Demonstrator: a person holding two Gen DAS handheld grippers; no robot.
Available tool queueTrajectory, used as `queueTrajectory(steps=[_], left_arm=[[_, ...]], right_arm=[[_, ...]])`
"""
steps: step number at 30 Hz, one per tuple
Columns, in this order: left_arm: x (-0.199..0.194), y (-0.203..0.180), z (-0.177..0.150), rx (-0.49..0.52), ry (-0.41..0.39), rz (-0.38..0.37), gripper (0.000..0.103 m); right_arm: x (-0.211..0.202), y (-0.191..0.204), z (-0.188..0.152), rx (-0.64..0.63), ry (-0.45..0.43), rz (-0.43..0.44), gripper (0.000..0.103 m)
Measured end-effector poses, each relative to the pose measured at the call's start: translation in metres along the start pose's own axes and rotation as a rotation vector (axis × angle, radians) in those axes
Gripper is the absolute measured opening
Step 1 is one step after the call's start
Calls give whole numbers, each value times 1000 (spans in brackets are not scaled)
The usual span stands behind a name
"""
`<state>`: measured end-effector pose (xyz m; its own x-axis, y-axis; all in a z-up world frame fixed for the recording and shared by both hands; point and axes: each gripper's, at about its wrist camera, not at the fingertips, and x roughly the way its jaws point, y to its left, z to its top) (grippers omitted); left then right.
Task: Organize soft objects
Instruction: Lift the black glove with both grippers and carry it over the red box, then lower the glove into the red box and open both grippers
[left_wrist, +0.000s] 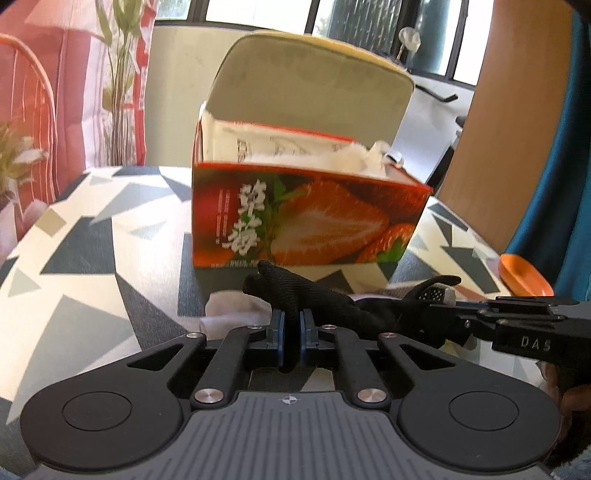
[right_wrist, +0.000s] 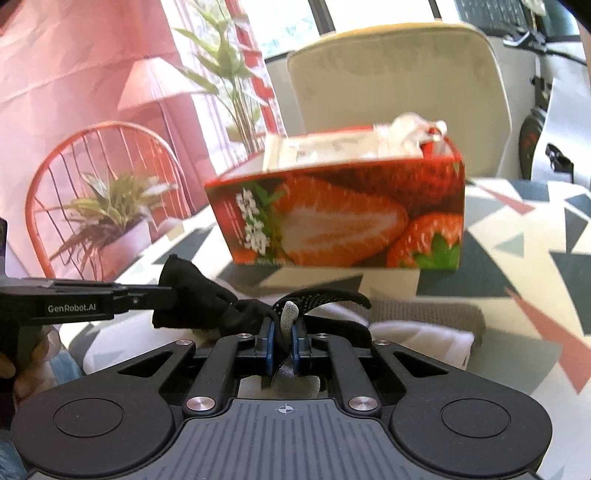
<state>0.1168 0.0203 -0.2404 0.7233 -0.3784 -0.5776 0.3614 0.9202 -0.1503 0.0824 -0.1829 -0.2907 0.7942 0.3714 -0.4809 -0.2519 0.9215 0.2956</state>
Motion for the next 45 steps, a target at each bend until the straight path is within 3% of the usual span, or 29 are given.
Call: queueTrajectory(steps=[7,16,20,30,40,45], left_arm=[[-17,-7,31,64,-104,-14,9],[-5,0,105,55,-217,-1,9],[29,15,135,-24,-186,-58,9],[107,38,189,-39,-130,16,9],[158,56,194,-45,-1,51,9],[160,46,186,74,29,63,11]], right_arm=[[-15,0,31,-20,-106,5,8],[3,-6,120,-100,-188,19,8],[29,-11,159,-146,-184,1,8],[116,-41,226,-218,-126,-84,8],[189,-67,243,-208,6,-129,8],[203,-73,236,-215,83,-152,11]])
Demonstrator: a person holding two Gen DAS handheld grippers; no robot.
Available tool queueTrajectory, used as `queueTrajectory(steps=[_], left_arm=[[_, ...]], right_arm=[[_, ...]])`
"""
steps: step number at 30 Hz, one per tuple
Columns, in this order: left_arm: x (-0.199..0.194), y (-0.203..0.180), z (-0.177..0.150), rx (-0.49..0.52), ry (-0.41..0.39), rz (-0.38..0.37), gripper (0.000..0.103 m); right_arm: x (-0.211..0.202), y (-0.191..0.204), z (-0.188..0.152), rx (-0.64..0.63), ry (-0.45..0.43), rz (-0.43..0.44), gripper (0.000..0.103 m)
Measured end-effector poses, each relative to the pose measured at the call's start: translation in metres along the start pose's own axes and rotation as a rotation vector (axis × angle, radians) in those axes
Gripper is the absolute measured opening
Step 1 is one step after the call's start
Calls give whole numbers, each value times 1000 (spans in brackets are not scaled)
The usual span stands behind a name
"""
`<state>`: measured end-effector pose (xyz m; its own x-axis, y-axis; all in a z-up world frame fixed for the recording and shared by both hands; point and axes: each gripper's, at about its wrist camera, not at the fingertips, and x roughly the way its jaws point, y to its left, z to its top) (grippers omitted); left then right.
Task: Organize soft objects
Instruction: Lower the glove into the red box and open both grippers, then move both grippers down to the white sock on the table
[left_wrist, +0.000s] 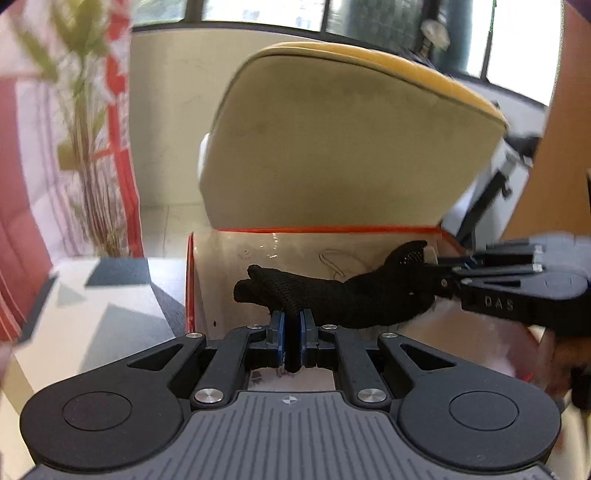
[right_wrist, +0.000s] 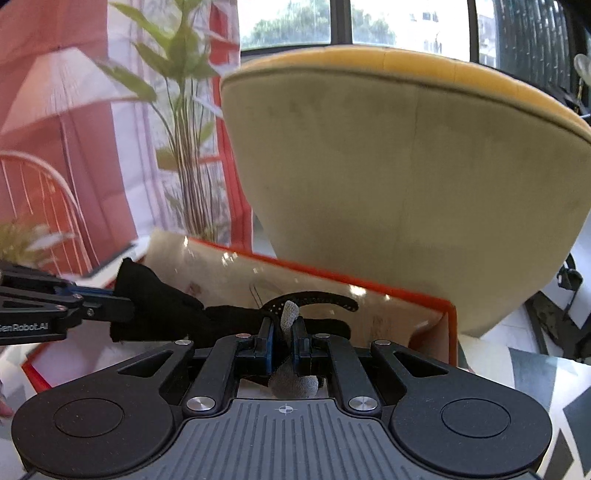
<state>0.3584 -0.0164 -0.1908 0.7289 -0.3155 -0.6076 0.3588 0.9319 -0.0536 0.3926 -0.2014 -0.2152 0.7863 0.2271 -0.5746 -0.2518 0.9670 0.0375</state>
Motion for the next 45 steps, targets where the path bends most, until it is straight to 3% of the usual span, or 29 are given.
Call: queueTrajectory(steps=[1,3,7,10,12,13,14,15,21,28,37,45], left_arm=[[-2,-3,-1,33,-4,8,11],[-4,-6,-4,73,0,25,15],[-20,-7,-8,84,-22,42,56],[-37,-7,-10,80,-56,60,65],[-51,-8,-12,76,-79,70,78],[-57,-9,-13,78,-93,75,89],[-64,-11,-15,85,-111,82,98],[-71,-12,-17,91,-130,90,100],[-98,-23,-38,75,-144,74,103],[-118,-32,-82,47,-134,53,103],[-118,-32,-133,8,-77,43,103],[-114,-25,-172,-102,-38,51,102]], right_arm=[[0,2,-1,-13,15,-12,11],[0,6,-3,-34,39,-44,23],[-14,5,-10,-23,15,-92,31],[-27,2,-17,10,-29,-128,45],[-40,-1,-25,33,-67,-141,56],[-48,-2,-29,43,-93,-149,60],[-54,-4,-31,53,-118,-149,71],[-63,-4,-36,63,-141,-143,83],[-113,-3,-67,92,-231,-128,100],[-162,13,-111,131,-296,-136,102],[-176,39,-186,257,-208,-125,103],[-188,45,-241,324,-139,-160,101]])
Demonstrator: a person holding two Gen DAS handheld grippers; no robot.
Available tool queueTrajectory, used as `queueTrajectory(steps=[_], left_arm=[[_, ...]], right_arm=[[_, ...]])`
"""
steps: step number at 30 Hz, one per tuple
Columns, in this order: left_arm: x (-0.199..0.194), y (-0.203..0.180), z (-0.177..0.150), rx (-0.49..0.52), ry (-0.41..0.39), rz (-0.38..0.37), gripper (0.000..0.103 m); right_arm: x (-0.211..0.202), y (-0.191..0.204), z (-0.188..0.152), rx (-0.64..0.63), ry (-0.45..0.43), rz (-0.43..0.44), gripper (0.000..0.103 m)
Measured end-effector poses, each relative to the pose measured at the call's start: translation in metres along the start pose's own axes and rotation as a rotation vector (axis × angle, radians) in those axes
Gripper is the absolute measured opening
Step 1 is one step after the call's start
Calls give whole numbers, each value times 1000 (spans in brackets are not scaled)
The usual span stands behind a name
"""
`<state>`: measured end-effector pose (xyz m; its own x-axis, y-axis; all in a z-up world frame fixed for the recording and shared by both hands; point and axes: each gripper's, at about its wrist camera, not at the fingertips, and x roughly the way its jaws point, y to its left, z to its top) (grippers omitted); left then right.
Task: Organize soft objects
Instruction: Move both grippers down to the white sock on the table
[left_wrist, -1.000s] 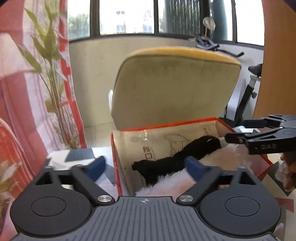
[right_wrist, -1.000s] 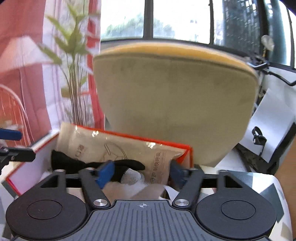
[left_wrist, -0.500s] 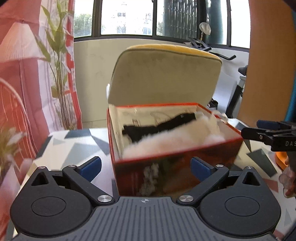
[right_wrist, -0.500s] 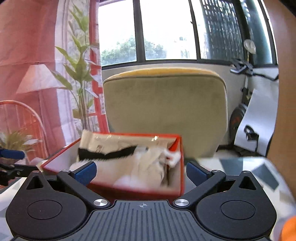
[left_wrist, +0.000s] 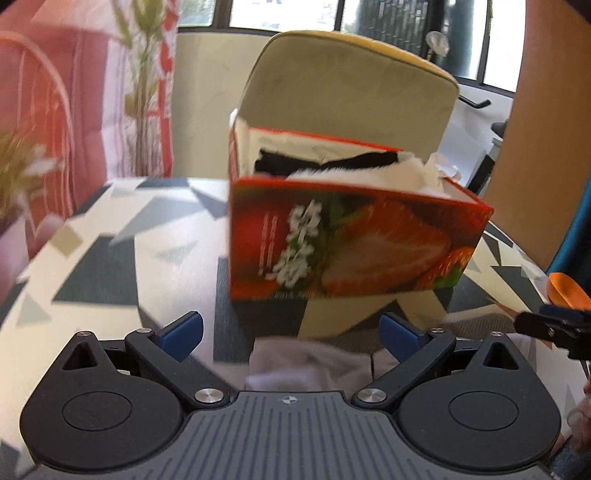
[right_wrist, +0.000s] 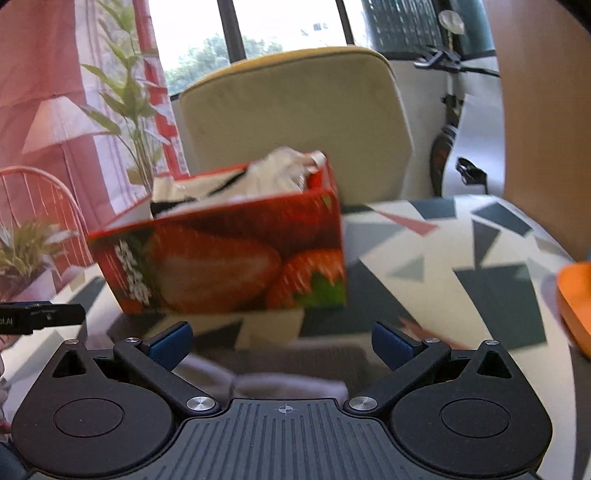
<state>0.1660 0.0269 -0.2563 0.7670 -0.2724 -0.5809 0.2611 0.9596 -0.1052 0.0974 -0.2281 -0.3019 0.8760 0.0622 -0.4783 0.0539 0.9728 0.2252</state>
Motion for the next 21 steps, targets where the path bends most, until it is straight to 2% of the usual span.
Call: queueTrajectory(steps=[1,3,8,17,21], left_arm=[[0,1,-3,-6,1,9,101],[-1,1,-8,-3,0,34,101],[-2,2,-17,-12,-1,35,96],[0,4,-24,-39,29,5,91],[1,10,-28,-88,26,-39,88]], right_arm=[[-2,-2,-5,7,11,-1,100],[-3,-5,-12,26,37,3,83],[-2,-18,-21,69,57,0,67],[13,-11,-29,22,109,9,65],[20,-13,-36,39,129,2,63]])
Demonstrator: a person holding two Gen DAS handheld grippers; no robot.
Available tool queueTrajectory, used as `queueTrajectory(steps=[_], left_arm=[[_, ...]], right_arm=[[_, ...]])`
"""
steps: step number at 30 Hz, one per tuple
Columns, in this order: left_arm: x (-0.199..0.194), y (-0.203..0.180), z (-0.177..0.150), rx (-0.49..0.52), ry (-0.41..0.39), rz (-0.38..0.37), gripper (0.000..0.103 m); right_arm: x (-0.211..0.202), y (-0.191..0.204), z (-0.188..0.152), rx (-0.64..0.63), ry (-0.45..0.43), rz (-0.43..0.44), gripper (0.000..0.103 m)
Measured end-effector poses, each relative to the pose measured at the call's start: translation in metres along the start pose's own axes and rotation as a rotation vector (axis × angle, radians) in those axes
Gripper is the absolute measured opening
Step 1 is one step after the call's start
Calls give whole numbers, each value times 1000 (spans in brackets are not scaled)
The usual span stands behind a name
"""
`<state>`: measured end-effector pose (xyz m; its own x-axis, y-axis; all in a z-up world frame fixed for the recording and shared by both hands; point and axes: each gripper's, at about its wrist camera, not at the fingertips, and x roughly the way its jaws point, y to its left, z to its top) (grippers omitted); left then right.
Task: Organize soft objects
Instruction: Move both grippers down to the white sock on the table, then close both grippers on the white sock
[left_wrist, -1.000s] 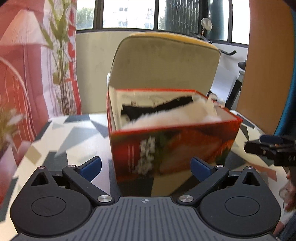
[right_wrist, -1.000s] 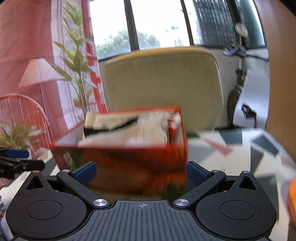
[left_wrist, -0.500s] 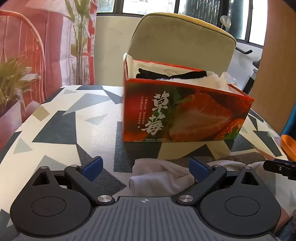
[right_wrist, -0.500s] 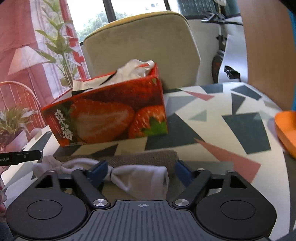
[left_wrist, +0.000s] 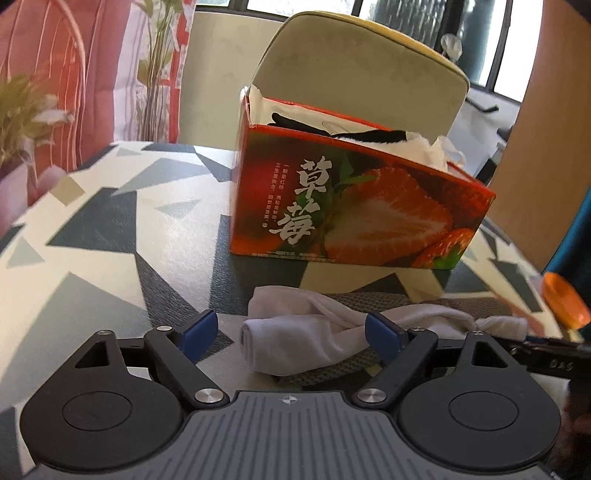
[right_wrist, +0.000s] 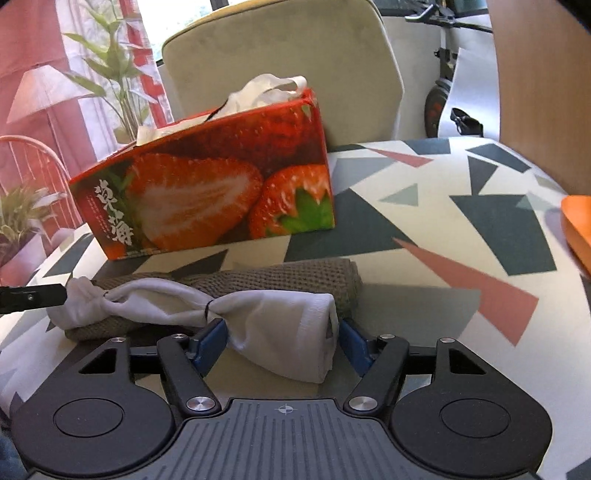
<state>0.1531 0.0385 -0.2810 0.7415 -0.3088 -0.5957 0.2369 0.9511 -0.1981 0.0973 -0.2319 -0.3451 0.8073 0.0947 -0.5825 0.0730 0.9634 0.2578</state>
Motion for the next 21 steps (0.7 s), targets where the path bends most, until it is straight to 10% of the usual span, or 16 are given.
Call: queueTrajectory(steps=[15,21], left_arm=[[21,14,-7,-107,74,-18,76],[22,18,-7,-125,95,-39,46]], right_arm=[[-3,0,1,-4,-13,10,51],[-5,-1,2,5,-15,12,48]])
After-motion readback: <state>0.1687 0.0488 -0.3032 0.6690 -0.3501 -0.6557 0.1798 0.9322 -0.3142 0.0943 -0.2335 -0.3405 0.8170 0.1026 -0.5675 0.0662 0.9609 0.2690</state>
